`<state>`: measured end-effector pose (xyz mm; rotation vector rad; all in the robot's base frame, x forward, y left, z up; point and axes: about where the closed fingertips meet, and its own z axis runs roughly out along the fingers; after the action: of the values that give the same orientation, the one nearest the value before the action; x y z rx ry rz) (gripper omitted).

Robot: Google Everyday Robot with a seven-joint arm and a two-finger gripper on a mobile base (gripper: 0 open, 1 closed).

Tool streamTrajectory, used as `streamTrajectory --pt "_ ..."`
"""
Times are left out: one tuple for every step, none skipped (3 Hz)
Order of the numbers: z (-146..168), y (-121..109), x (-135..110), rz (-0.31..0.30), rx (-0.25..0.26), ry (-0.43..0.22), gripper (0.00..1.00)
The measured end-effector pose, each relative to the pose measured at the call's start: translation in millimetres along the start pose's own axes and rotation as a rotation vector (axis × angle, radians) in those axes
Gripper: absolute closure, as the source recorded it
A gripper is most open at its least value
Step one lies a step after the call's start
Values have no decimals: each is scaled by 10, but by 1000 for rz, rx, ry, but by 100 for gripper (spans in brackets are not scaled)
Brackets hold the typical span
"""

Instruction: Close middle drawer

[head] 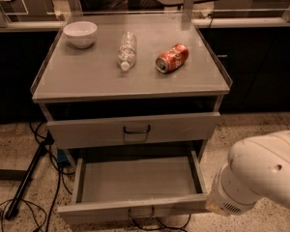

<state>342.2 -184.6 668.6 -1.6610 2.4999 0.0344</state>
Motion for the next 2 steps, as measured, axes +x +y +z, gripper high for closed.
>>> streamTrajectory --pt "497 33 -126 6 -27 7 100" --pt "562 44 -119 15 -35 3 100"
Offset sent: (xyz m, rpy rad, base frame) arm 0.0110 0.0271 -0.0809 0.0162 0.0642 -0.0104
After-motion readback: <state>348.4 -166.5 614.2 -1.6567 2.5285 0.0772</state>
